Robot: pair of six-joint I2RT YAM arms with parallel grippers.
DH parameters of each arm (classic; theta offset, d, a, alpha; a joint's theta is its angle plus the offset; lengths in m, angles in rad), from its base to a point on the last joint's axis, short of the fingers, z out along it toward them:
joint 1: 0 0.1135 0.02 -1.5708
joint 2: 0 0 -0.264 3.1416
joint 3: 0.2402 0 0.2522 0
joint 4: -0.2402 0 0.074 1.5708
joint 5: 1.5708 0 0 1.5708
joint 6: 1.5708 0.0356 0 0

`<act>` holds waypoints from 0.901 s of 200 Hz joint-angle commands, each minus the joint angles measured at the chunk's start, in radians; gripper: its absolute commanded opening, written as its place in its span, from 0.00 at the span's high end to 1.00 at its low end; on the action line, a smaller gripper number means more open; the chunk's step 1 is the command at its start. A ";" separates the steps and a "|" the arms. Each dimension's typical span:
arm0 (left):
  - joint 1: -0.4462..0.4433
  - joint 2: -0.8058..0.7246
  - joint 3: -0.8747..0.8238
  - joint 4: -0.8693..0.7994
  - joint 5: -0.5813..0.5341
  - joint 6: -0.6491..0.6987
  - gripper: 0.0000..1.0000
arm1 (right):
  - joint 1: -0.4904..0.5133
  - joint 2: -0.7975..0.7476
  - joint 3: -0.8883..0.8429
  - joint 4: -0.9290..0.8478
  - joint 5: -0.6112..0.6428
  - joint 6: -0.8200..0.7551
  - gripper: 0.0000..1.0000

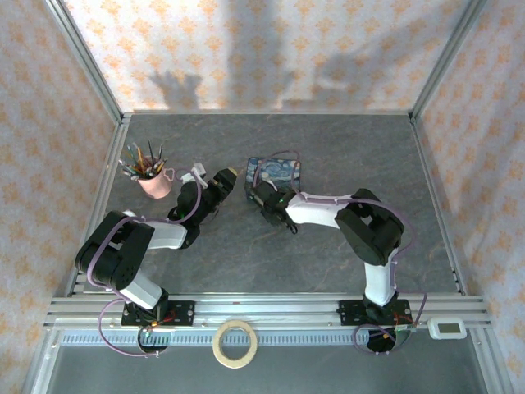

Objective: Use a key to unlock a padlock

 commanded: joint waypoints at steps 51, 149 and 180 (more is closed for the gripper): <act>0.006 0.025 -0.013 0.068 0.028 -0.005 0.42 | -0.048 -0.042 -0.039 0.059 -0.181 -0.033 0.90; 0.007 0.149 0.016 0.183 0.138 -0.018 0.44 | -0.187 -0.090 -0.024 0.033 -0.545 -0.263 1.00; 0.007 0.181 0.046 0.175 0.153 0.005 0.44 | -0.206 -0.119 -0.056 0.082 -0.560 -0.367 1.00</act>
